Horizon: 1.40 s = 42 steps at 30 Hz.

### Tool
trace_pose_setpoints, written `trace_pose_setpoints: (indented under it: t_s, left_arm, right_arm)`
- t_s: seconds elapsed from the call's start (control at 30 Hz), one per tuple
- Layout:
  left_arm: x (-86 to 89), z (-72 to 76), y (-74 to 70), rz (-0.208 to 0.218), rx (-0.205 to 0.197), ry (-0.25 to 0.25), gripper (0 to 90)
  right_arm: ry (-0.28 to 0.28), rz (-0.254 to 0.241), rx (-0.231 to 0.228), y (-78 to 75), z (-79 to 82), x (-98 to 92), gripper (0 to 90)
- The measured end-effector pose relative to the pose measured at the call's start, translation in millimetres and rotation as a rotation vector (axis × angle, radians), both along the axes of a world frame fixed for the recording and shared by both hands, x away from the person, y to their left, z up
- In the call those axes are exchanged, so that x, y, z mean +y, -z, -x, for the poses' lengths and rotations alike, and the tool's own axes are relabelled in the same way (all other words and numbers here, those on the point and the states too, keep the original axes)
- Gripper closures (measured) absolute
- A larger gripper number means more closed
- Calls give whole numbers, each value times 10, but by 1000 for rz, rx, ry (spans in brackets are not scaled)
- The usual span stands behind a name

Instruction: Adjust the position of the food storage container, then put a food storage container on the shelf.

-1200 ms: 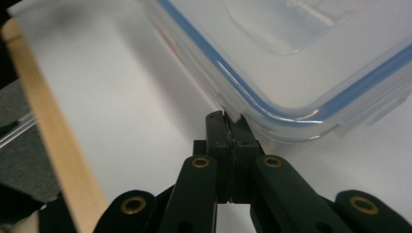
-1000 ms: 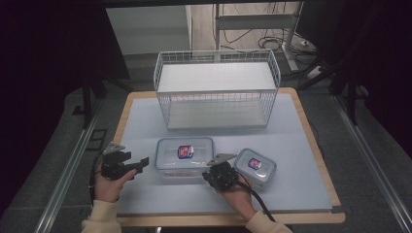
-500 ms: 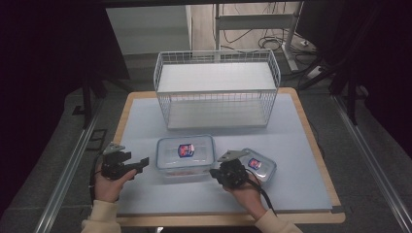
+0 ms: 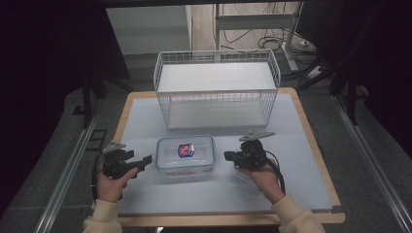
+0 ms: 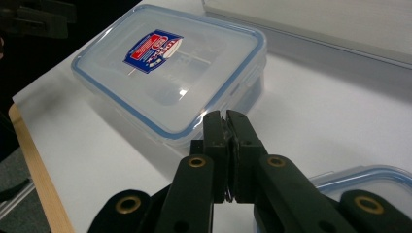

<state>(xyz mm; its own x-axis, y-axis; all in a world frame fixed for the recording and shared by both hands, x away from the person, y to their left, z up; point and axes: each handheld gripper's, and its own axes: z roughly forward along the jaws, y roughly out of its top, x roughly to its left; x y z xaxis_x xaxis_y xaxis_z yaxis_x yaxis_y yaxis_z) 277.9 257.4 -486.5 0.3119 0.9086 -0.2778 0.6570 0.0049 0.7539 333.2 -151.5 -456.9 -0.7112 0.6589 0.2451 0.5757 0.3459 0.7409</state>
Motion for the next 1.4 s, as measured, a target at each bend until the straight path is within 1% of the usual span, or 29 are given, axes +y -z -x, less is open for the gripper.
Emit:
trace_pose_setpoints:
  t_s: [0.17, 0.23, 0.27, 0.33, 0.37, 0.4, 0.43, 0.47, 0.5, 0.53, 0.57, 0.63, 0.67, 0.7, 0.73, 0.8, 0.83, 0.9, 0.93, 0.97, 1.03, 1.07, 1.1, 1.13, 1.2, 1.23, 1.3, 1.37, 1.4]
  left_arm:
    - [-15, -18, -2, 13, 6, 8, 197]
    - [-20, -22, -2, 22, 8, 12, 199]
    - [-24, -19, -5, 27, 8, 16, 199]
    - [-28, -3, -14, 34, 6, 21, 199]
    - [-28, -3, -14, 34, 6, 21, 199]
    - [-27, 2, -24, 39, 9, 23, 199]
    - [-30, 1, -42, 50, 24, 34, 202]
    - [-30, 1, -42, 50, 24, 34, 199]
    - [-34, -8, -49, 52, 25, 43, 192]
    - [-41, -18, -51, 56, 32, 47, 192]
    - [-49, -44, -48, 71, 44, 63, 178]
    - [-69, -84, -43, 98, 57, 82, 175]
    - [-86, -108, -41, 101, 64, 90, 170]
    - [-107, -140, -38, 95, 80, 99, 170]
    - [-129, -178, -32, 106, 88, 108, 163]
    - [-151, -221, -17, 124, 100, 120, 161]
    - [-151, -221, -17, 124, 100, 120, 159]
    - [-182, -281, 20, 143, 123, 134, 157]
    - [-182, -281, 20, 143, 123, 134, 155]
    - [-201, -322, 52, 143, 139, 133, 154]
    - [-210, -356, 81, 148, 154, 143, 153]
    - [-210, -356, 81, 148, 154, 143, 152]
    - [-213, -372, 98, 161, 161, 145, 152]
    - [-215, -382, 110, 167, 166, 149, 152]
    - [-218, -396, 129, 176, 177, 157, 152]
    - [-221, -411, 153, 200, 184, 163, 152]
    - [-221, -416, 158, 203, 189, 166, 153]
    - [-229, -429, 175, 203, 197, 173, 155]
    - [-231, -440, 190, 215, 206, 177, 155]
  right_arm:
    - [13, 8, 5, 15, -27, -48, 870]
    - [15, 7, 10, 18, -41, -63, 850]
    - [14, 7, 12, 17, -45, -66, 820]
    - [7, -1, 22, 7, -61, -71, 690]
    - [7, -1, 22, 7, -61, -71, 690]
    - [2, -10, 28, 1, -70, -69, 605]
    - [-3, -18, 48, -18, -93, -54, 498]
    - [-3, -18, 48, -18, -93, -54, 498]
    - [-16, -36, 57, -40, -126, -43, 428]
    - [-16, -36, 57, -40, -126, -43, 428]
    - [-27, -39, 78, -49, -184, -14, 347]
    - [-27, -39, 89, -53, -205, 5, 329]
    - [-39, -34, 114, -54, -269, 68, 283]
    - [-39, -34, 114, -54, -269, 68, 283]
    - [-40, -40, 142, -49, -336, 136, 269]
    - [-53, -44, 171, -34, -401, 212, 252]
    - [-57, -45, 187, -24, -428, 253, 245]
    - [-73, -36, 210, -1, -470, 346, 233]
    - [-78, -30, 218, 11, -487, 392, 226]
    - [-80, -26, 223, 25, -506, 433, 222]
    - [-82, -17, 249, 57, -550, 497, 211]
    - [-82, -17, 249, 57, -550, 497, 211]
    - [-74, -12, 254, 76, -572, 516, 208]
    - [-66, -13, 283, 122, -620, 538, 202]
    - [-62, -10, 290, 143, -637, 542, 194]
    - [-50, -1, 302, 174, -661, 549, 188]
    - [-47, 0, 305, 184, -669, 547, 188]
    - [-43, 2, 330, 220, -703, 538, 181]
    - [-42, -2, 337, 227, -711, 540, 179]
